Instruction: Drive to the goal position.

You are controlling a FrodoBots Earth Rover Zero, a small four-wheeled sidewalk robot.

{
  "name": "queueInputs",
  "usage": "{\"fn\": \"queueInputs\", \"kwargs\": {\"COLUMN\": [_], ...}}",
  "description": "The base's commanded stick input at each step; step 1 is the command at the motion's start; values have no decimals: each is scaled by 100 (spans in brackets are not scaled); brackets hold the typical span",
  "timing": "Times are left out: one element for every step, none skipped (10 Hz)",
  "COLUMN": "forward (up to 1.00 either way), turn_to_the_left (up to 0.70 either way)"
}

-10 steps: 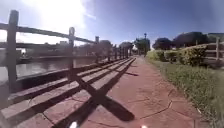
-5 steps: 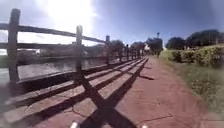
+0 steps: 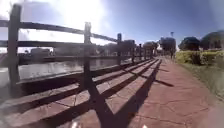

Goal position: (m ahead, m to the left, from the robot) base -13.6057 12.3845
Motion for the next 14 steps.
{"fn": "queueInputs", "kwargs": {"forward": [0,0,0,-36,-68,-70,-70,-70,-70,-70,-70,-70,-70,-70], "turn_to_the_left": [0,0,0,0,0,-23,-35,-35,-35,-35,-35,-35,-35,-35]}}
